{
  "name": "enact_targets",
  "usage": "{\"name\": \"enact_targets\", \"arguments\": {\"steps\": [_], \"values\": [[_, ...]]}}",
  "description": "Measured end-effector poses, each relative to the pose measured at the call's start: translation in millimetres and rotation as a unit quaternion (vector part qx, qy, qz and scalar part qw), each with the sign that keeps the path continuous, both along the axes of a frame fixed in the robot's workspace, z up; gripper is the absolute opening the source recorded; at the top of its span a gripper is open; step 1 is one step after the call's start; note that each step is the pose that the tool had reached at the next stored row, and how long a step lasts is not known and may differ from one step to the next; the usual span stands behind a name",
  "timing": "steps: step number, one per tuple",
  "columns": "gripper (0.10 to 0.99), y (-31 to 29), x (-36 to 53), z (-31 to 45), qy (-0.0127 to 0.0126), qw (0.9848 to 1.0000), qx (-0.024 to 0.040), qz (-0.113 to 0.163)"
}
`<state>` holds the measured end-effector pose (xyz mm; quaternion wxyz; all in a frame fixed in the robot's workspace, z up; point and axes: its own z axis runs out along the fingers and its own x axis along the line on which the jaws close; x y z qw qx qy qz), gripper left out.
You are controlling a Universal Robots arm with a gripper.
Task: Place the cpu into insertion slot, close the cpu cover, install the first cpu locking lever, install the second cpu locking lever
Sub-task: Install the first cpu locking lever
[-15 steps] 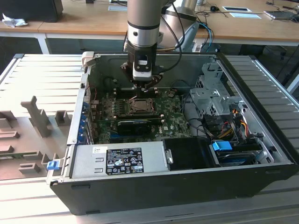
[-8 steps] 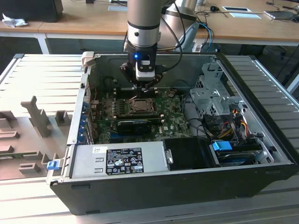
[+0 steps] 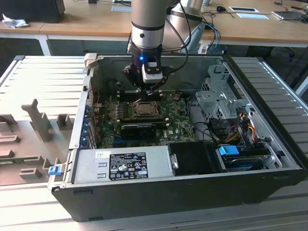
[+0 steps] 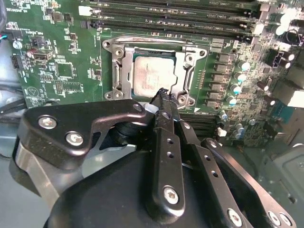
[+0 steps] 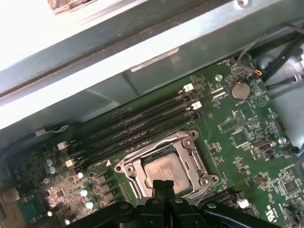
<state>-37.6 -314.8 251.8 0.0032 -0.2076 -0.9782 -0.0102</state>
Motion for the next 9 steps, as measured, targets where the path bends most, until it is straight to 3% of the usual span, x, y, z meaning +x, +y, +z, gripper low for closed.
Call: {"name": "enact_targets", "arguments": {"steps": [9], "values": [[0.106,0.0,0.0,0.0,0.0000,0.9992,0.0000,0.040]]}}
